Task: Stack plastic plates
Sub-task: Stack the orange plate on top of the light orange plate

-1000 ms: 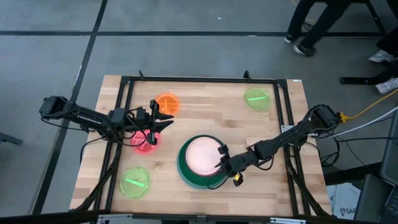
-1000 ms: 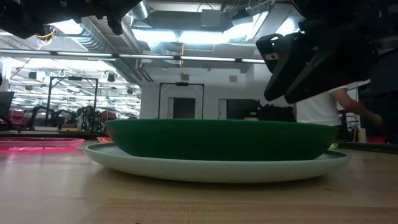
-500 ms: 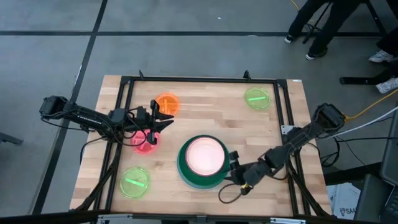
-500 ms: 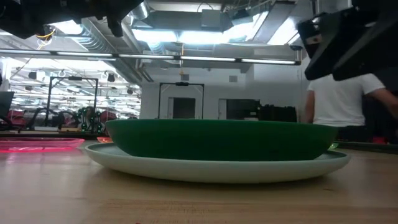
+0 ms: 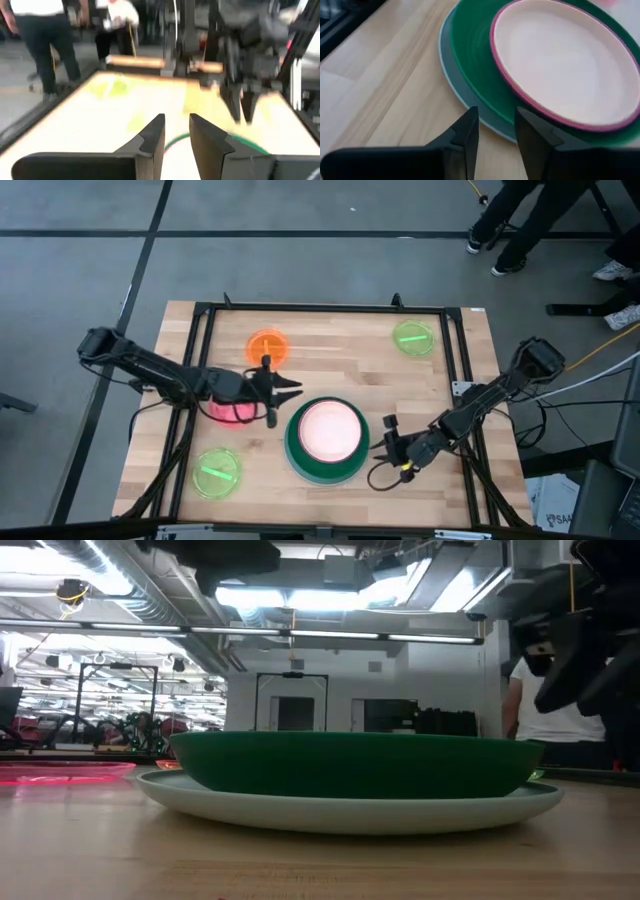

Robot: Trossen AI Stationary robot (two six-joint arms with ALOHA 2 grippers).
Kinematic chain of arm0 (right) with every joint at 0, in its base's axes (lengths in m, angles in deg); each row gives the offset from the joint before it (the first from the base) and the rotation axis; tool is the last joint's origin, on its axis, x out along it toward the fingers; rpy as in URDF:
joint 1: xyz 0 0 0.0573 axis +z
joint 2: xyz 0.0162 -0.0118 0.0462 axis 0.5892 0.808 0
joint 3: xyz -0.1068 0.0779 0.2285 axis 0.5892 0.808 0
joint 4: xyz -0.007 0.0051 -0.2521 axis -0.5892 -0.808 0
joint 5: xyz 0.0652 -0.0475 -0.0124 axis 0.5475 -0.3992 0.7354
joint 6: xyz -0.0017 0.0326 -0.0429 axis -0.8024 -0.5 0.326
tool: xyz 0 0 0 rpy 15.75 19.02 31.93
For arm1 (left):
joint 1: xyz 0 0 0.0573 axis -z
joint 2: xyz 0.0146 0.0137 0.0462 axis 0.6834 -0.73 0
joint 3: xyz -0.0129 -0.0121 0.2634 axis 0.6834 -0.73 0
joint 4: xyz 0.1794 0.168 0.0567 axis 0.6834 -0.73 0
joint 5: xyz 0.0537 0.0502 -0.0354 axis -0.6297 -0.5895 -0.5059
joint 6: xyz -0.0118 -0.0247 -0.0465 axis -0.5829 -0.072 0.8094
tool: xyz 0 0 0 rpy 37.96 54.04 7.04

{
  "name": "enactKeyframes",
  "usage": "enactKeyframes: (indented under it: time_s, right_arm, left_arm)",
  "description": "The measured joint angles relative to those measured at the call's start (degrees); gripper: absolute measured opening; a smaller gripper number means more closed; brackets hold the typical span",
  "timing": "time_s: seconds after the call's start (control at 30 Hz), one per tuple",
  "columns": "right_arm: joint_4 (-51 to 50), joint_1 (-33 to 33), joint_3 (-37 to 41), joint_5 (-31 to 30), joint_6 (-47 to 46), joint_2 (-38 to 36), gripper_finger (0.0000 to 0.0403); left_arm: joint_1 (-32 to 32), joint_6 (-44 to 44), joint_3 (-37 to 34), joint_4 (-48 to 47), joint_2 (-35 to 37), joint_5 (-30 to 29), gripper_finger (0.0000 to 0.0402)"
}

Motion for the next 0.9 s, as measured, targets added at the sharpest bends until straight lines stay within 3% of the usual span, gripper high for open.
enactKeyframes:
  time_s: [0.2, 0.37, 0.63, 0.9]
  right_arm:
    - [-0.89, 0.35, 3.7, 3.14, -3.1, -6.29, 0.0115]
    - [-1.18, 3.88, 4.46, 3.59, -4.66, -9.18, 0.0115]
    - [-2.29, 7.51, 4.48, -7.21, -4.66, -9.18, 0.0115]
    - [-3.92, 7.45, 4.48, -10.51, -4.5, -9.16, 0.0115]
  left_arm:
    - [2.23, 6.39, 8.78, -16.65, -3.21, -0.99, 0.0082]
    - [2.65, 8.11, 9.97, -23.39, -3.77, -4.74, 0.0082]
    - [-1.26, 7.67, 7.57, -30.74, -3.8, -7.59, 0.0082]
    - [-7.5, 7.49, 5.14, -32.76, -3.8, -4.81, 0.0104]
